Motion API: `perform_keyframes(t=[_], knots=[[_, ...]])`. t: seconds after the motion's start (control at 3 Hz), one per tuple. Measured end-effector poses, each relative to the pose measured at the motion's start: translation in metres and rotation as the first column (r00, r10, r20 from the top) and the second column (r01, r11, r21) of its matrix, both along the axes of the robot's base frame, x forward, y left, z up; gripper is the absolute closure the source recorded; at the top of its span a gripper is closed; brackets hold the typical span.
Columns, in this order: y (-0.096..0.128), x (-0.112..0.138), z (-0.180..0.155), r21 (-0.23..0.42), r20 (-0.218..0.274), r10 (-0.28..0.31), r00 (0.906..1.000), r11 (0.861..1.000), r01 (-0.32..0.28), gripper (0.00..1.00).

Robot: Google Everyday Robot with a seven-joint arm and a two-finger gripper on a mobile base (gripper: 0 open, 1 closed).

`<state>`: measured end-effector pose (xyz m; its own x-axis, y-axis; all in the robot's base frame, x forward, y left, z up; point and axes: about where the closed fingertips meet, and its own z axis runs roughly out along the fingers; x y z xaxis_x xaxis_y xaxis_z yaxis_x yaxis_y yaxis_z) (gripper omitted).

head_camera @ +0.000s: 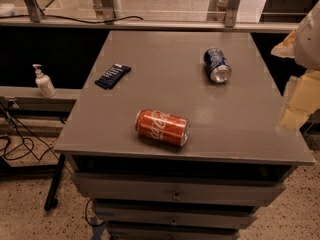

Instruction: Place pepsi can upright

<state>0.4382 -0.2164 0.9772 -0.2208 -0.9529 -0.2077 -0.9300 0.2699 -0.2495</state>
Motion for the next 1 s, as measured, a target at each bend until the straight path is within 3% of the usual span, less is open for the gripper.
perform_keyframes(t=[0.67,1.0], knots=[[0.000,0.007,-0.002,0.010,0.005,-0.029,0.9996,1.000,0.029,0.00],[0.006,0.028,-0.011,0.040,0.003,-0.103,0.9947,0.994,0.103,0.00]])
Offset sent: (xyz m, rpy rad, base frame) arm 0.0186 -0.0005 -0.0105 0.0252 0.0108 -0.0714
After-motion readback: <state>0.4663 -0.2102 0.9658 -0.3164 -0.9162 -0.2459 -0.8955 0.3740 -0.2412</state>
